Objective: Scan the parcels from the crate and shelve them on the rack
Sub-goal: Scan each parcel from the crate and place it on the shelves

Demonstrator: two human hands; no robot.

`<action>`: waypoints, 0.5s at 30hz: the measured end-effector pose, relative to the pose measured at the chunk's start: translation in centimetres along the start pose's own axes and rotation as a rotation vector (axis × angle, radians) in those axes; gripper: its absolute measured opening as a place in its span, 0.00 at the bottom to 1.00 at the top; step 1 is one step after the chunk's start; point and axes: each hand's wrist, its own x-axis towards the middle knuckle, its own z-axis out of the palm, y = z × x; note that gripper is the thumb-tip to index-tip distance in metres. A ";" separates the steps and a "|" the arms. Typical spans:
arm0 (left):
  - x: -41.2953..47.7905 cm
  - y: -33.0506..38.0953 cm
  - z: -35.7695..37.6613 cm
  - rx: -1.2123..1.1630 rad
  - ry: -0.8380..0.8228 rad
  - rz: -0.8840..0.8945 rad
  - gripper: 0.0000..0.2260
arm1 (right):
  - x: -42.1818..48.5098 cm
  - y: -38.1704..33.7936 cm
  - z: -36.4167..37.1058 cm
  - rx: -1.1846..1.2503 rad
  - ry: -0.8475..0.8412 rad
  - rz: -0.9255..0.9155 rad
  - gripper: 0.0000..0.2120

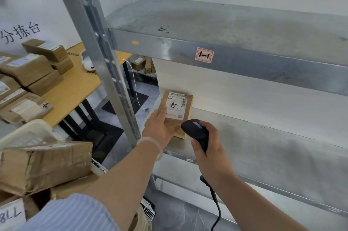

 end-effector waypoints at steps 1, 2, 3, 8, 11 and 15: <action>-1.2 -0.2 -0.1 -0.011 0.005 0.022 0.40 | -0.5 -0.2 0.1 0.008 -0.002 -0.017 0.22; -2.3 -0.4 -0.3 0.002 0.019 0.021 0.39 | -1.0 -0.4 0.3 0.018 -0.010 -0.035 0.22; -3.5 -0.8 -0.6 0.028 0.041 0.004 0.38 | -1.6 -0.6 0.5 0.028 -0.021 -0.050 0.22; -8.8 -3.0 -3.2 -0.053 0.158 -0.046 0.31 | -3.2 -2.9 3.1 0.091 -0.108 -0.196 0.24; -12.7 -4.9 -5.7 -0.101 0.267 -0.096 0.30 | -4.3 -4.8 5.5 0.114 -0.195 -0.298 0.23; -18.0 -8.4 -8.4 -0.068 0.386 -0.209 0.30 | -6.6 -6.4 8.9 0.123 -0.340 -0.384 0.22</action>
